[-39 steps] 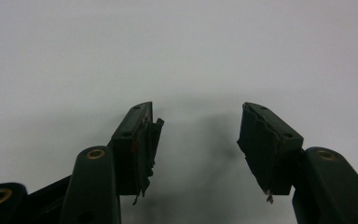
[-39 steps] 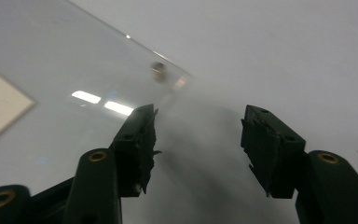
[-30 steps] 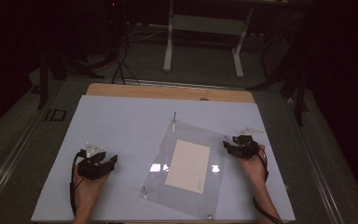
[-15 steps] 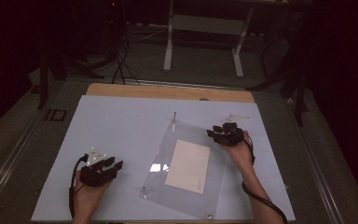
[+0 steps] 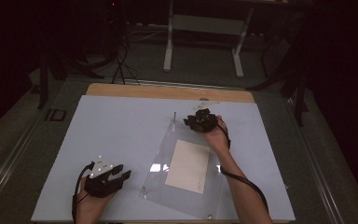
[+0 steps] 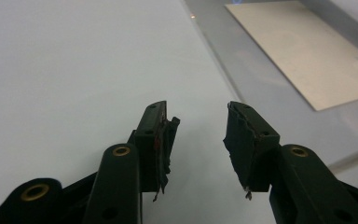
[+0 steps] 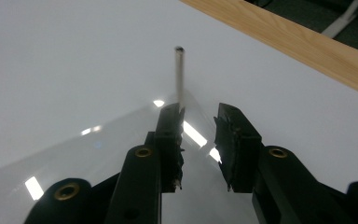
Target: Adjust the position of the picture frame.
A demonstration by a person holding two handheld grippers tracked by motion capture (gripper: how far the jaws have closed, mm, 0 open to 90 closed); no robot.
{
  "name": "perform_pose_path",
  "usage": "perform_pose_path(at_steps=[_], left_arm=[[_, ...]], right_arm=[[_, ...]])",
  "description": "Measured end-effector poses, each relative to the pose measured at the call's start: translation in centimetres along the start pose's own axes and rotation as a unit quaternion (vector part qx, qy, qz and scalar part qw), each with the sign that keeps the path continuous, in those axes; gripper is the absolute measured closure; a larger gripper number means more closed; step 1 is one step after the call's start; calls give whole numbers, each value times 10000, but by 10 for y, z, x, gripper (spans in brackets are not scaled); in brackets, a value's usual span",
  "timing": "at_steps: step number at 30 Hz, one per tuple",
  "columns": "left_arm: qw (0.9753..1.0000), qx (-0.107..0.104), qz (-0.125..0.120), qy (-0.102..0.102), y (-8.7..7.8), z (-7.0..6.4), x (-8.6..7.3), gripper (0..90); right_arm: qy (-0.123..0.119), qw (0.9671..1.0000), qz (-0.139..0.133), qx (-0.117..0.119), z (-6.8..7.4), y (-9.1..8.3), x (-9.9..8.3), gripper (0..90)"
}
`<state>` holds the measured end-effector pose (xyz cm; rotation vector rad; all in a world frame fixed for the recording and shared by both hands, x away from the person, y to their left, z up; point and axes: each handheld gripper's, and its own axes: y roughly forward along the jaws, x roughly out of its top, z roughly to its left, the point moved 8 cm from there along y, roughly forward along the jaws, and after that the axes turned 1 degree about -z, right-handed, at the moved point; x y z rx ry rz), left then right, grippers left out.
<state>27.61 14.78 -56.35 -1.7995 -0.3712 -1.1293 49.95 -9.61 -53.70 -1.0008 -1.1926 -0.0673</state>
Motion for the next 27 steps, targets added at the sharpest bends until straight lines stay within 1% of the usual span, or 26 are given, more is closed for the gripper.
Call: perform_pose_path(at_steps=[5, 7, 10, 13, 14, 15, 17, 18, 19, 21, 25, 27], left_arm=[[9998, -177, -50, 54, -1, -5, -2, 595], [9998, -200, -16, 83, -1, -6, -2, 596], [9996, -236, -44, 139, -1, -9, -2, 598], [9995, -265, -85, 168, -5, -11, -2, 601], [9994, -282, -107, 173, -6, -13, -2, 602], [9994, -296, -93, 183, -7, -14, -3, 603], [9994, -315, -37, 165, -8, -19, -7, 595], [9993, -344, -40, 171, -9, -22, -8, 588], [9990, -411, -54, 188, -11, -26, -10, 587], [9985, -468, -46, 294, -12, -34, -13, 582], [9967, -611, 102, 518, -10, -46, -19, 578], [9958, -713, 128, 560, -8, -50, -20, 578]], right_arm=[[75, 10000, 1, -1, 5, 25, 11, 718], [62, 10000, 47, 4, 8, 34, 15, 733], [48, 9999, 129, -13, 12, 47, 19, 749], [111, 9995, 266, -153, 10, 60, 16, 781], [139, 9991, 319, -237, 9, 64, 13, 788], [118, 9986, 400, -318, 7, 67, 10, 793], [186, 9988, 363, -287, 8, 71, 6, 817], [196, 9990, 314, -253, 8, 71, 6, 846], [186, 9990, 308, -253, 9, 72, 6, 849], [204, 9989, 319, -277, 9, 72, 6, 852], [230, 9988, 327, -299, 9, 71, 6, 853], [241, 9987, 336, -299, 9, 71, 6, 853]])
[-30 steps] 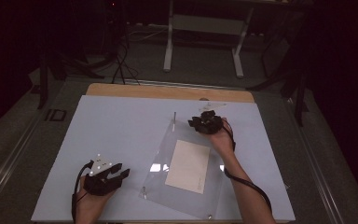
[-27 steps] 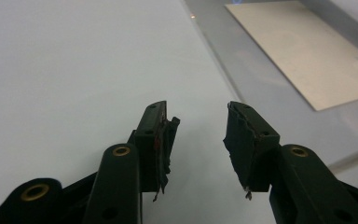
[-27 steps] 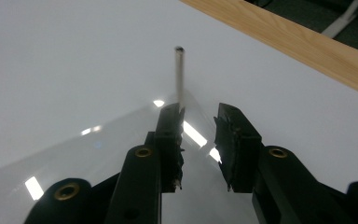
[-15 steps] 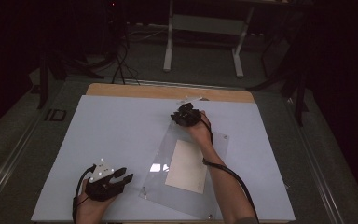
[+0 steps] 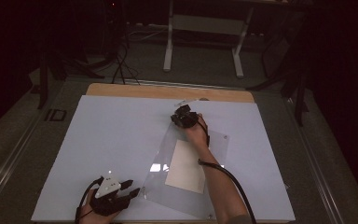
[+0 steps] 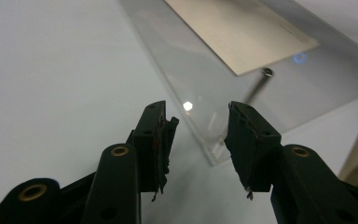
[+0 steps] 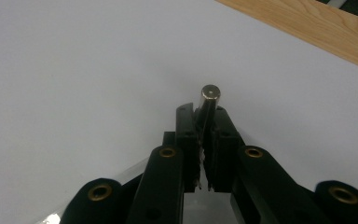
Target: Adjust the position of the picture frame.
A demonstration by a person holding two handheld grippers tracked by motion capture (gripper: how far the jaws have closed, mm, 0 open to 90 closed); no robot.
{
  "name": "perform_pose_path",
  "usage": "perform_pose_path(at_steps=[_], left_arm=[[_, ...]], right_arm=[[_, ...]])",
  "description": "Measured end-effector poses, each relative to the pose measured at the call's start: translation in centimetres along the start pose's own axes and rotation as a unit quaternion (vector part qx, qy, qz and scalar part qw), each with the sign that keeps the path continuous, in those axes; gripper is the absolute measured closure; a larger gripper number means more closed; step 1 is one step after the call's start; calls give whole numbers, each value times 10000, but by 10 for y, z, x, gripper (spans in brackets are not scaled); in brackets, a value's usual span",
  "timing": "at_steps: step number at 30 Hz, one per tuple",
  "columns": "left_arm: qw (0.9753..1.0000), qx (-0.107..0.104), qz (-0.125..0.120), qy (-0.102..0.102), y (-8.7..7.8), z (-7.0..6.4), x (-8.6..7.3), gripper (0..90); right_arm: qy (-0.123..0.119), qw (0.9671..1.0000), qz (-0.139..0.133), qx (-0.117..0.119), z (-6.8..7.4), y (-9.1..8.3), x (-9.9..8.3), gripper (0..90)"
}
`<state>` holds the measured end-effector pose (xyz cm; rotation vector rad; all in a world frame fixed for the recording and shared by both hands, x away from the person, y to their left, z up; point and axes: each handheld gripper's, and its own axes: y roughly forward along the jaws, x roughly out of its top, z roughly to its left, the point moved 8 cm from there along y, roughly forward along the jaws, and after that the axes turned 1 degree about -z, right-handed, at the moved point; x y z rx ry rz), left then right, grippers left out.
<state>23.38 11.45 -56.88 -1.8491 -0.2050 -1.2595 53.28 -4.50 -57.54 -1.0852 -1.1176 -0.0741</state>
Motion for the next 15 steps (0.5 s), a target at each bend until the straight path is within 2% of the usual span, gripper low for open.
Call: perform_pose_path(at_steps=[5, 6, 10, 12, 15], left_arm=[[9998, -178, 44, 104, 5, -8, 0, 595], [9996, -224, 117, 145, 10, -11, 0, 595], [9988, -217, 360, 249, 27, -16, 1, 682], [9982, -183, 400, 399, 33, -19, 2, 801], [9980, -130, 384, 495, 34, -19, 1, 829]], right_arm=[[-15, 10000, 25, -1, 0, 0, 0, 853], [-9, 10000, 15, 7, 0, 0, 0, 853], [15, 10000, 8, 2, 0, 0, 0, 853], [25, 10000, 8, -6, 0, 0, 0, 853], [36, 10000, -4, 0, 0, 0, 0, 853]])
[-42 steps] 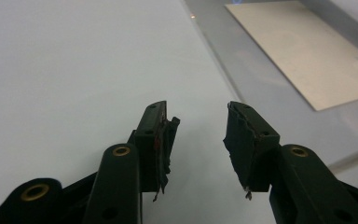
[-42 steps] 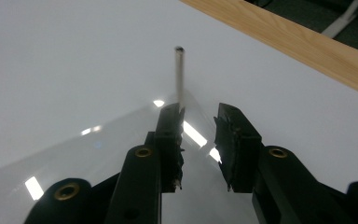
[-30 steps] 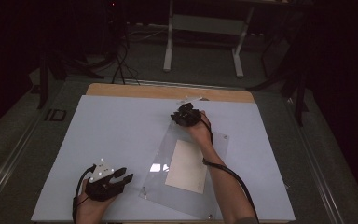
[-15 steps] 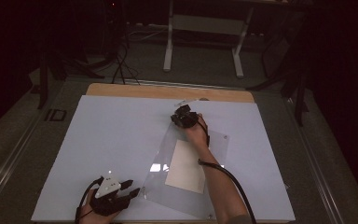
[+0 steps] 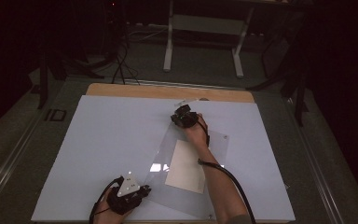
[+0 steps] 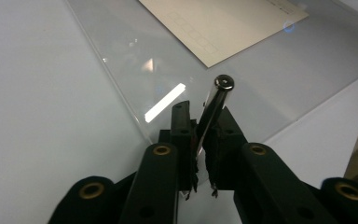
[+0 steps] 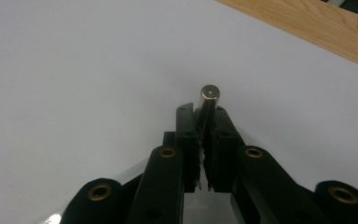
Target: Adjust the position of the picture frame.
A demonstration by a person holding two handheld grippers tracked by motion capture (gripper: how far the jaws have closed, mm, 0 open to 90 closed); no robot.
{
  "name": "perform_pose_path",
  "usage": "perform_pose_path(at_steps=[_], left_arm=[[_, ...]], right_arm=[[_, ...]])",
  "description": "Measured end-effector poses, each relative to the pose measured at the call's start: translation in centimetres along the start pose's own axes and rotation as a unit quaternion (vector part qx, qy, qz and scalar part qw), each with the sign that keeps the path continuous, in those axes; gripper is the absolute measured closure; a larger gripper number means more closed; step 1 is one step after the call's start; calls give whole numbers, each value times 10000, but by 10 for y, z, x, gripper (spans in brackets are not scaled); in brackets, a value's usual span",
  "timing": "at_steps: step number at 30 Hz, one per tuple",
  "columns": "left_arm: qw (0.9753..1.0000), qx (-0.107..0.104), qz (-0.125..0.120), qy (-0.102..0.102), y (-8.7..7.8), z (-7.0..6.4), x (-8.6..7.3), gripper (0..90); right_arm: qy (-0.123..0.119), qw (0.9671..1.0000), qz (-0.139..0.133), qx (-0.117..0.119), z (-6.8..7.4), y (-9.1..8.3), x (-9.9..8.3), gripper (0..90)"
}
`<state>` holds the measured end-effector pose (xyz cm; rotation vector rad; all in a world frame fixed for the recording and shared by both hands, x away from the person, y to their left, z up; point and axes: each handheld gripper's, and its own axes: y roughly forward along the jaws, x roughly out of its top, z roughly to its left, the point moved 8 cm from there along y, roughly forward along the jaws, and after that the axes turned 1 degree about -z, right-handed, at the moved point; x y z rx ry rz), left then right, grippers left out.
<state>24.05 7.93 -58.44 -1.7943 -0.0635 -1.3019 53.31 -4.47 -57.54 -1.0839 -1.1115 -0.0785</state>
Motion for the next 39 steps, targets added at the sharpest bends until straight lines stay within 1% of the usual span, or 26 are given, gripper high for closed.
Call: perform_pose_path(at_steps=[4, 5, 9, 11, 12, 13, 17, 18, 19, 20, 22, 26, 27, 29, 31, 32, 33, 35, 36, 38, 39], left_arm=[[10000, 65, -4, -55, 0, -1, 0, 828], [9999, 71, -41, -86, 0, -1, 0, 826], [9999, 91, -70, -92, 0, -1, 0, 819], [9999, 103, -71, -67, 1, -2, 0, 805], [9999, 143, -66, -36, 1, -2, 0, 804], [9998, 185, -53, -16, 1, -1, 0, 808], [9998, 218, -13, 44, 1, -2, 1, 839], [9999, 156, -2, -10, 1, -1, 1, 841], [9999, 29, -4, -112, 0, 0, 1, 840], [9998, -40, -29, -200, 0, 1, 1, 838], [9997, -26, -51, -240, -1, 4, 1, 838], [9992, 72, -183, -337, -7, 11, 5, 838], [9992, 95, -215, -328, -9, 13, 6, 837], [9983, 221, -313, -444, -12, 20, 9, 835], [9973, 303, -399, -544, -15, 26, 10, 830], [9966, 398, -428, -586, -18, 32, 11, 828], [9958, 444, -473, -640, -20, 36, 12, 827], [9952, 475, -508, -694, -23, 45, 14, 821], [9943, 577, -560, -700, -25, 50, 18, 820], [9929, 672, -629, -752, -29, 60, 23, 815], [9916, 736, -697, -800, -32, 67, 28, 812]], right_arm=[[2, 10000, -5, -7, 0, 0, 0, 855], [-6, 10000, 9, -9, 0, 0, 0, 856], [1, 10000, 13, -9, 0, 0, 0, 856], [6, 10000, 13, -5, 0, 0, 0, 856], [8, 10000, 12, -11, 0, 0, 0, 856], [14, 10000, 13, -15, 0, 0, 0, 856], [5, 10000, 32, -22, 0, 0, 0, 857], [7, 10000, 42, -18, 0, 0, 0, 857], [-3, 10000, 64, -10, 0, 0, 0, 857], [-16, 9999, 104, -16, 0, -1, 0, 857], [-25, 9999, 106, -42, -1, -2, 1, 858], [6, 9999, 90, -62, -4, -7, 3, 860], [11, 9999, 94, -74, -5, -9, 5, 860], [62, 9998, 112, -147, -9, -16, 7, 860], [120, 9997, 86, -184, -14, -22, 7, 861], [141, 9997, 98, -200, -15, -25, 7, 861], [151, 9996, 69, -225, -18, -30, 6, 861], [152, 9995, 39, -288, -22, -38, 6, 861], [173, 9994, 18, -315, -24, -43, 5, 861], [262, 9990, -41, -360, -29, -54, 3, 861], [324, 9988, -68, -372, -31, -61, 2, 861]])
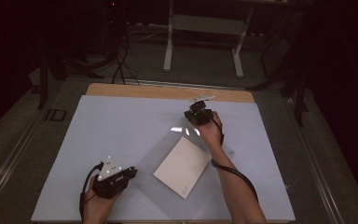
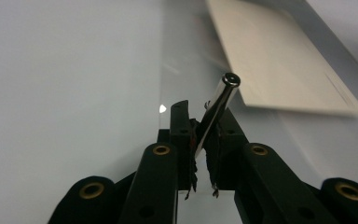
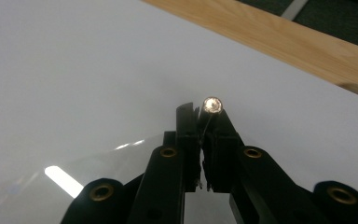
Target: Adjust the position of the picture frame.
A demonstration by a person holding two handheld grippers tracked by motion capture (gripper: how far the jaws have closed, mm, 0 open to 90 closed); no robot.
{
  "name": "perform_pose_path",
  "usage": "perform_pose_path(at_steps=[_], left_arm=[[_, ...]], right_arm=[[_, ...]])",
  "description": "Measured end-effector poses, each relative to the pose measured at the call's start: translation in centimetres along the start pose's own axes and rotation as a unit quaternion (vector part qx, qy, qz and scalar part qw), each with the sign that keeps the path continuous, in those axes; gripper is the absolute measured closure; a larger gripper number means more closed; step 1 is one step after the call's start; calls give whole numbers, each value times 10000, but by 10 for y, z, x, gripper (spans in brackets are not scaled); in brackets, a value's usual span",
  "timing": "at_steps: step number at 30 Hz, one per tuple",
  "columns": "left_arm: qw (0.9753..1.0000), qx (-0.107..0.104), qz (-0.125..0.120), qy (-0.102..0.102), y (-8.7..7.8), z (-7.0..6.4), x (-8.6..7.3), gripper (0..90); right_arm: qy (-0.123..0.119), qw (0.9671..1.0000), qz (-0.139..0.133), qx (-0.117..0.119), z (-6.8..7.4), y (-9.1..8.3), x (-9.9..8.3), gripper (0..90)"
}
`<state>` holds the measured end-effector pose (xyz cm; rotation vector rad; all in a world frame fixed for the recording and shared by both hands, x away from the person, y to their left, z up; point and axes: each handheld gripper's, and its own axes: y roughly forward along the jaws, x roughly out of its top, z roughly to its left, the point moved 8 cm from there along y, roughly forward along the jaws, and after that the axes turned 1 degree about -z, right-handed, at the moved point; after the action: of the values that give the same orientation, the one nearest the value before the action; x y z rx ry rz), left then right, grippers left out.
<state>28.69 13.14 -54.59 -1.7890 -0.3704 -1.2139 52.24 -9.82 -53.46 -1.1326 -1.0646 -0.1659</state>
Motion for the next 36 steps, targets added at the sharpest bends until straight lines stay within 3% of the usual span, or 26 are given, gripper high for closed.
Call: perform_pose_path(at_steps=[6, 11, 19, 22, 25, 28, 31, 33, 36], left_arm=[[9993, 196, -195, -246, 11, 34, 32, 804], [9992, 375, -96, -118, 32, 59, 58, 806], [9991, 373, 133, -123, 83, 85, 87, 810], [9985, 380, 339, -185, 104, 90, 87, 816], [9969, 377, 596, -360, 121, 93, 75, 828], [9960, 388, 629, -501, 129, 95, 65, 833], [9941, 521, 867, -380, 136, 95, 58, 841], [9947, 463, 796, -455, 136, 96, 57, 841], [9945, 546, 792, -419, 134, 94, 58, 842]], right_arm=[[282, 9995, -108, -121, -22, -34, -12, 861], [474, 9984, -165, -243, -36, -60, -28, 859], [699, 9964, -59, -465, -50, -84, -59, 852], [710, 9955, 15, -625, -53, -89, -68, 851], [543, 9953, 118, -798, -53, -90, -74, 853], [694, 9952, 226, -648, -55, -81, -85, 852], [816, 9946, 281, -573, -58, -69, -97, 853], [877, 9944, 243, -544, -59, -64, -101, 853], [848, 9948, 236, -507, -59, -65, -100, 852]])
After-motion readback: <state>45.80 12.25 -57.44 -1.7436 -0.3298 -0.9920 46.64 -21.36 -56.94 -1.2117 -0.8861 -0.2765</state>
